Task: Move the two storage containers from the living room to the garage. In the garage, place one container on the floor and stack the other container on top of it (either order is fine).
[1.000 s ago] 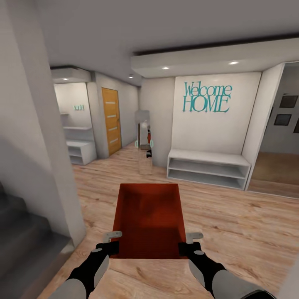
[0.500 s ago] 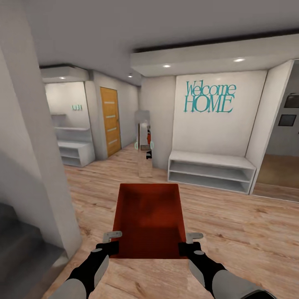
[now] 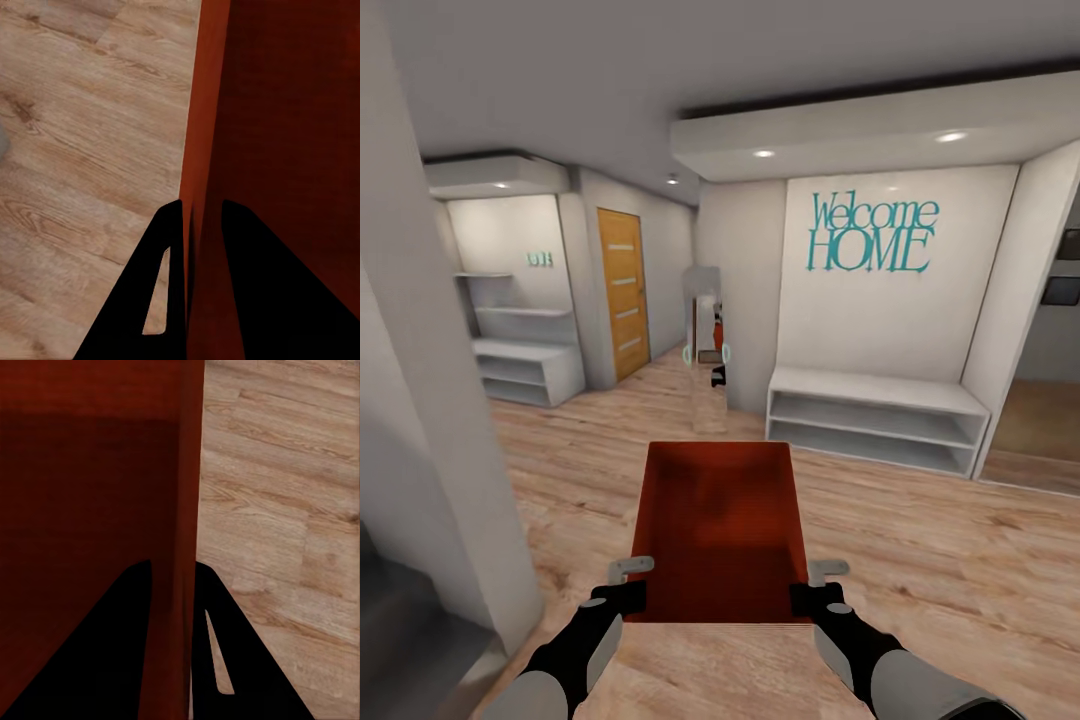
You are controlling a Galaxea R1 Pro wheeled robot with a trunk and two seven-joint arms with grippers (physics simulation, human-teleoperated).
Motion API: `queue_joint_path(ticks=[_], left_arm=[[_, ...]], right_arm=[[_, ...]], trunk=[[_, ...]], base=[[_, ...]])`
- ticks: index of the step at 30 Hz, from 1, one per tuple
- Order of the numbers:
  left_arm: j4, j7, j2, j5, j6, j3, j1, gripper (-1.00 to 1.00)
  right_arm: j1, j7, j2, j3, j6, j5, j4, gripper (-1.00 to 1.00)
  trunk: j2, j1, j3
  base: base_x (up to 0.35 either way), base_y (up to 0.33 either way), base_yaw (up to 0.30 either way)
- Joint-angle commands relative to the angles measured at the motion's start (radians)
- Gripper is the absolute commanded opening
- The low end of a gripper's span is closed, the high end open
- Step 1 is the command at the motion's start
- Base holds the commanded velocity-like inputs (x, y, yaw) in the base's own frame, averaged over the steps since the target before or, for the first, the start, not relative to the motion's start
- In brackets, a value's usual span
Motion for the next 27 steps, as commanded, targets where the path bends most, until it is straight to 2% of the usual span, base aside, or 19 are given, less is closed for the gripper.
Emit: queue_joint_path(ticks=[1,27], left_arm=[[-0.006,0.019,0.020,-0.020,0.002,0.011,0.000,-1.00],[-0.006,0.019,0.020,-0.020,0.002,0.011,0.000,-1.00]], right_arm=[[0.000,-0.006,0.000,-0.012,-0.005,-0.017,0.004,-1.00],[0.000,-0.006,-0.001,-0.012,-0.005,-0.017,0.004,-1.00]], trunk=[[-0.001,0.001,0.000],[-0.001,0.001,0.000]], base=[[0.322,0.000,0.000],[0.322,0.000,0.000]])
